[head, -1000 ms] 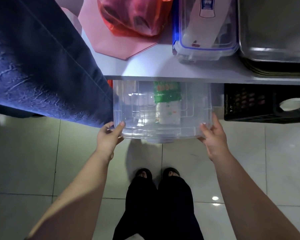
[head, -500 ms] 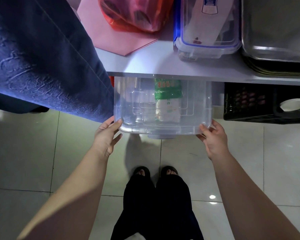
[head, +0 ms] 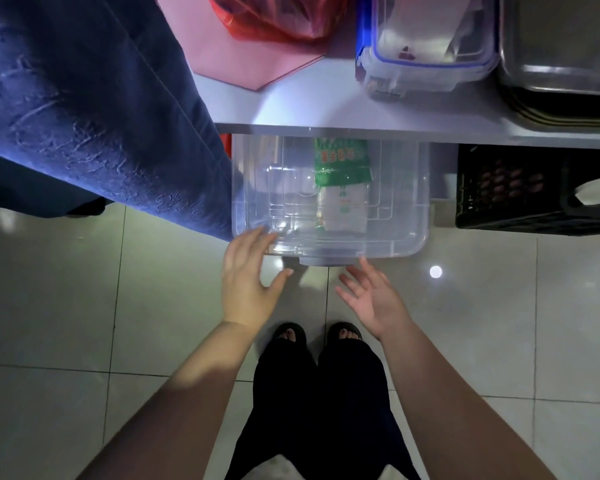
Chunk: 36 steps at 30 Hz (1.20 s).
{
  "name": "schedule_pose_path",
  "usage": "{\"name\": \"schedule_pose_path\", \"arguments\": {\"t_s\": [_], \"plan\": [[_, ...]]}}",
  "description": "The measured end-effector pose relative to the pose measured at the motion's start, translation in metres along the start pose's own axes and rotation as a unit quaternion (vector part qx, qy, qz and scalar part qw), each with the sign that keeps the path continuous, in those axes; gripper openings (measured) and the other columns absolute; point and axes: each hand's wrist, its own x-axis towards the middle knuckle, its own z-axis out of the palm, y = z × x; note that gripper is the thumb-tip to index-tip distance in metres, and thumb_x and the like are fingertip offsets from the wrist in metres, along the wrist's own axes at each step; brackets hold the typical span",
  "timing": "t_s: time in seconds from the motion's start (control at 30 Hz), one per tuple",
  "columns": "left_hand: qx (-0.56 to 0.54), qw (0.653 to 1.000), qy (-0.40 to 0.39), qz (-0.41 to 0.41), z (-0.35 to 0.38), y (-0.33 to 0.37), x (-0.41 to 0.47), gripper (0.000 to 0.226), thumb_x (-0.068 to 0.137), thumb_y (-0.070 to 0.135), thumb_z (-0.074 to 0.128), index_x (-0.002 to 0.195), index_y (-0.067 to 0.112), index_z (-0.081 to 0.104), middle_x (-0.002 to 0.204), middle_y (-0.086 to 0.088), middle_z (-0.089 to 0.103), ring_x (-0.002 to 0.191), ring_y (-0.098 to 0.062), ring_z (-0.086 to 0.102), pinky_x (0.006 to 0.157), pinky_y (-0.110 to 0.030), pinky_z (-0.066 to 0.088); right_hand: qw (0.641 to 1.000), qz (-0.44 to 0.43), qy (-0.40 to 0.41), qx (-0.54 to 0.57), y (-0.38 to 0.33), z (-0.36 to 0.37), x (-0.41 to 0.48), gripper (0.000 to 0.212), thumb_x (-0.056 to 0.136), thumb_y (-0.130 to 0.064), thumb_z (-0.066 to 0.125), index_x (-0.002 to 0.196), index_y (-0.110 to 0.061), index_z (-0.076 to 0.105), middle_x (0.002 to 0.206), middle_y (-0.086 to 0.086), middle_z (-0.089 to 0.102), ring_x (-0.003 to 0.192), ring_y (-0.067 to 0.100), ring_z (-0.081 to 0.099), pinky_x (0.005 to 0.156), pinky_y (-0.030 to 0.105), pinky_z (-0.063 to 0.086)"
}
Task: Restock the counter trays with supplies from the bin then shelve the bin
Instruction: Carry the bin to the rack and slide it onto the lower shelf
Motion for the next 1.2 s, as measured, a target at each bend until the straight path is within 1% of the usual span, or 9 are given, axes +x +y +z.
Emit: {"name": "schedule_pose_path", "arguments": {"t_s": [0.23, 0.43, 0.53, 0.6, 0.67, 0.73, 0.8, 1.0, 1.2], "plan": [[0.194, 0.940, -0.211, 0.183, 0.029, 0.006, 0.027, 0.078, 0.076, 0.029, 0.075, 0.144, 0.021, 0.037, 0.155, -0.005, 0.030, 0.143, -0.030, 0.024, 0.117, -0.048, 0.013, 0.998, 0.010, 0.003, 0.058, 0.001, 0.023, 0.016, 0.039, 0.091, -0.028, 0.060, 0.123, -0.006, 0.055, 0.121, 0.014, 0.060, 0.108, 0.026, 0.060, 0.102, 0.040, 0.044], [0.233, 0.943, -0.172, 0.164, 0.040, 0.013, 0.026, 0.066, 0.075, 0.028, 0.076, 0.134, 0.018, 0.049, 0.147, -0.007, 0.042, 0.135, -0.031, 0.037, 0.112, -0.053, 0.025, 0.999, 0.016, 0.009, 0.044, 0.006, 0.027, 0.001, 0.017, 0.092, -0.021, 0.059, 0.095, -0.006, 0.055, 0.081, 0.012, 0.059, 0.080, 0.026, 0.066, 0.077, 0.038, 0.055], [0.213, 0.955, -0.136, 0.153, 0.042, 0.018, 0.029, 0.050, 0.075, 0.026, 0.075, 0.122, 0.017, 0.060, 0.137, -0.010, 0.053, 0.126, -0.033, 0.047, 0.106, -0.054, 0.033, 0.985, -0.076, 0.047, -0.145, 0.008, 0.018, -0.011, 0.012, 0.090, -0.015, 0.063, 0.094, -0.005, 0.060, 0.079, 0.007, 0.062, 0.069, 0.015, 0.065, 0.067, 0.030, 0.055], [0.213, 0.955, -0.135, 0.156, 0.041, 0.019, 0.030, 0.046, 0.076, 0.026, 0.074, 0.119, 0.016, 0.062, 0.135, -0.011, 0.055, 0.125, -0.034, 0.049, 0.105, -0.053, 0.034, 0.878, -0.273, 0.127, -0.372, 0.007, 0.006, -0.015, 0.019, 0.081, -0.016, 0.071, 0.098, -0.012, 0.064, 0.082, -0.001, 0.063, 0.072, 0.003, 0.060, 0.070, 0.022, 0.048], [0.217, 0.953, -0.138, 0.157, 0.041, 0.019, 0.030, 0.044, 0.077, 0.027, 0.071, 0.119, 0.017, 0.061, 0.135, -0.010, 0.054, 0.125, -0.033, 0.048, 0.105, -0.053, 0.033, 0.683, -0.471, 0.114, -0.547, -0.002, 0.002, -0.011, 0.037, 0.075, -0.017, 0.075, 0.110, -0.017, 0.062, 0.108, 0.002, 0.061, 0.103, 0.011, 0.054, 0.094, 0.024, 0.039], [0.220, 0.952, -0.148, 0.151, 0.040, 0.021, 0.030, 0.043, 0.079, 0.027, 0.069, 0.121, 0.017, 0.061, 0.137, -0.010, 0.054, 0.127, -0.033, 0.047, 0.107, -0.052, 0.031, 0.511, -0.520, 0.044, -0.683, -0.013, 0.005, 0.000, 0.065, 0.072, -0.024, 0.076, 0.132, -0.018, 0.050, 0.140, 0.007, 0.048, 0.134, 0.027, 0.034, 0.112, 0.039, 0.022], [0.221, 0.951, -0.160, 0.141, 0.040, 0.023, 0.031, 0.043, 0.081, 0.027, 0.067, 0.123, 0.017, 0.059, 0.139, -0.009, 0.052, 0.129, -0.033, 0.044, 0.109, -0.053, 0.028, 0.422, -0.495, 0.002, -0.760, -0.021, 0.012, 0.012, 0.083, 0.072, -0.030, 0.076, 0.144, -0.019, 0.036, 0.154, 0.003, 0.030, 0.144, 0.031, 0.015, 0.117, 0.048, 0.010], [0.210, 0.954, -0.170, 0.129, 0.039, 0.024, 0.030, 0.043, 0.084, 0.028, 0.063, 0.125, 0.017, 0.058, 0.140, -0.008, 0.052, 0.132, -0.033, 0.042, 0.110, -0.052, 0.026, 0.382, -0.505, -0.017, -0.774, -0.028, 0.010, 0.023, 0.071, 0.076, -0.027, 0.077, 0.139, -0.015, 0.046, 0.149, 0.005, 0.039, 0.141, 0.033, 0.025, 0.115, 0.051, 0.022], [0.192, 0.962, -0.156, 0.114, 0.040, 0.025, 0.032, 0.034, 0.087, 0.026, 0.063, 0.119, 0.019, 0.062, 0.137, -0.004, 0.055, 0.129, -0.032, 0.045, 0.107, -0.050, 0.031, 0.391, -0.538, 0.002, -0.747, -0.024, 0.013, 0.020, 0.050, 0.081, -0.022, 0.073, 0.127, -0.013, 0.058, 0.142, 0.007, 0.050, 0.136, 0.036, 0.035, 0.110, 0.056, 0.030]]}}
